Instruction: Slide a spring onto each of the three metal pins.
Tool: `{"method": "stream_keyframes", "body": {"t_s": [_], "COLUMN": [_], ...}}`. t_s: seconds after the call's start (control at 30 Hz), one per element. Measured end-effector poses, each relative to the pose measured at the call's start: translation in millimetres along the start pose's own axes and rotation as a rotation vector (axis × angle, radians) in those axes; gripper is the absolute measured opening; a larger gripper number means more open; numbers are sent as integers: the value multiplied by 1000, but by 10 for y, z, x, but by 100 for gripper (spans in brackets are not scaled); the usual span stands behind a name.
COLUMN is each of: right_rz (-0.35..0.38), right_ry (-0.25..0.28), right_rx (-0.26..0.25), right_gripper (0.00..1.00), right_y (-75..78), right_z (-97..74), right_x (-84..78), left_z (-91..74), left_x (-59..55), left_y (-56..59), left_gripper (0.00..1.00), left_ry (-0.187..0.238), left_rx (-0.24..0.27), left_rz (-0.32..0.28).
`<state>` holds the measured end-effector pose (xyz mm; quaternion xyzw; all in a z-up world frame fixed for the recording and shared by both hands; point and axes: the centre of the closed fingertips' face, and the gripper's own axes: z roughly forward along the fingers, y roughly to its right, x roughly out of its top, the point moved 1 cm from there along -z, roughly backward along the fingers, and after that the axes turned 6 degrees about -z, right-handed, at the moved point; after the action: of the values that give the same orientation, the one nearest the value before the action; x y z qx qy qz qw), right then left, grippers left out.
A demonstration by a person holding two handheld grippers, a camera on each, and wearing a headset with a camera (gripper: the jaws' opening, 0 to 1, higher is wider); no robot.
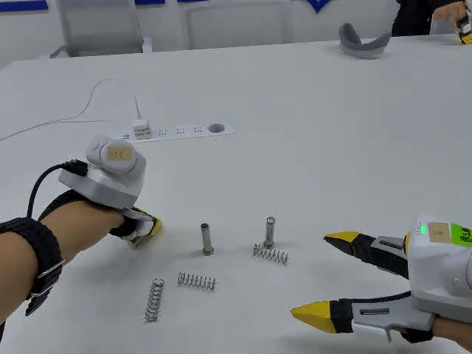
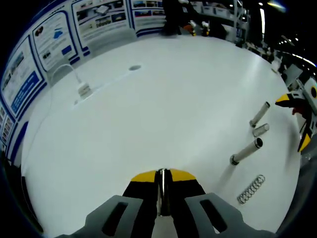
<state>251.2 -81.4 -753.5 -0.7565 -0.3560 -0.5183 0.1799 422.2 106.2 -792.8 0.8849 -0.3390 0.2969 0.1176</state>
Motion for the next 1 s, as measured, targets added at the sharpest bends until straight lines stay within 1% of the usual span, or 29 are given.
{"method": "stream_keyframes", "body": {"t_s": [0.2,0.33,0.47,0.73,0.87,1.0], "right_rz": [4,3,4,3,3,-3], "right_ry": [-2,1,6,13,12,8], "right_rx": [7,10,10,9,9,12], "right_gripper": [75,75,75,75,75,75], "right_y": [-8,-12,-16,-11,-13,-23], "right_z": [17,25,25,24,21,24], "right_x": [-18,-14,-7,7,8,8], "left_z": [0,1,4,-3,-25,-80], "left_x": [-8,-13,-15,-19,-33,-21], "left_y": [9,8,7,9,38,51], "left_gripper": [8,8,8,7,7,7], "left_ry": [-15,-11,-12,2,4,21], "left_rx": [-1,-4,3,17,0,-3], "left_rz": [-7,-7,-21,-39,-72,-77]}}
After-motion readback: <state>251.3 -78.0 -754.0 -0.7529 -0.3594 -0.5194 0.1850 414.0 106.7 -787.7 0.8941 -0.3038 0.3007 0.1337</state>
